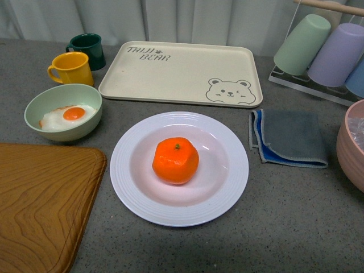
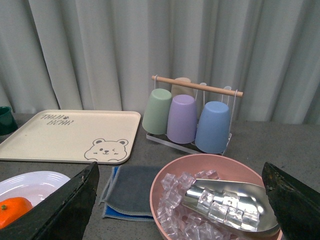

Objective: Place orange and plate with both arms

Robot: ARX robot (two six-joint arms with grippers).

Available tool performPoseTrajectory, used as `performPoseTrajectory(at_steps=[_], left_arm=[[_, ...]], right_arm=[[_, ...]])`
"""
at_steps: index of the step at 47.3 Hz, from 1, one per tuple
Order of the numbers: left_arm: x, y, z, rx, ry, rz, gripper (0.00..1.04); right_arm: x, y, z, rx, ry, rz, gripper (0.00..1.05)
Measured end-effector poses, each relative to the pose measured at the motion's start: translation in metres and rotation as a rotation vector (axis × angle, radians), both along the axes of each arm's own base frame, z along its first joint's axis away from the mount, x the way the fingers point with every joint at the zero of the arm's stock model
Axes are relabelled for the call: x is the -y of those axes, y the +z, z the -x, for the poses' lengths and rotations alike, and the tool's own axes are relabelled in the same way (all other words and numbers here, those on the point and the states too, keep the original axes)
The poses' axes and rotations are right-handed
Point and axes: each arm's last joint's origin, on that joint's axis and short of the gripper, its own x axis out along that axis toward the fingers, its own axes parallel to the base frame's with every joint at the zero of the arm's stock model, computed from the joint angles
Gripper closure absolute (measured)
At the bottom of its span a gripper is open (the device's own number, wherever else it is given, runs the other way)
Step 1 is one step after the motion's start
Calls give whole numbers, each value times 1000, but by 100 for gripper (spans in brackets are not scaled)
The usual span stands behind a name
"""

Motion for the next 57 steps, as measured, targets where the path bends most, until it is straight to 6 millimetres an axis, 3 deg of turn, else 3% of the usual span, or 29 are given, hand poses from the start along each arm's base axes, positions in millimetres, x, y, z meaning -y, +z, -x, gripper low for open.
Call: performPoseTrajectory(at_steps=[35, 41, 44, 52, 57], left_arm=[[0, -3, 21, -6, -1, 0, 101], [0, -3, 21, -6, -1, 0, 85], [0, -3, 21, -5, -1, 0, 72], [0, -3, 21, -6, -1, 0, 48], [0, -4, 21, -6, -1, 0, 30]], right_arm=[[0, 0, 0, 0, 0, 0, 9], [0, 0, 0, 0, 0, 0, 9], [0, 0, 0, 0, 0, 0, 9], [0, 0, 0, 0, 0, 0, 9], [0, 3, -2, 20, -139, 144, 9]])
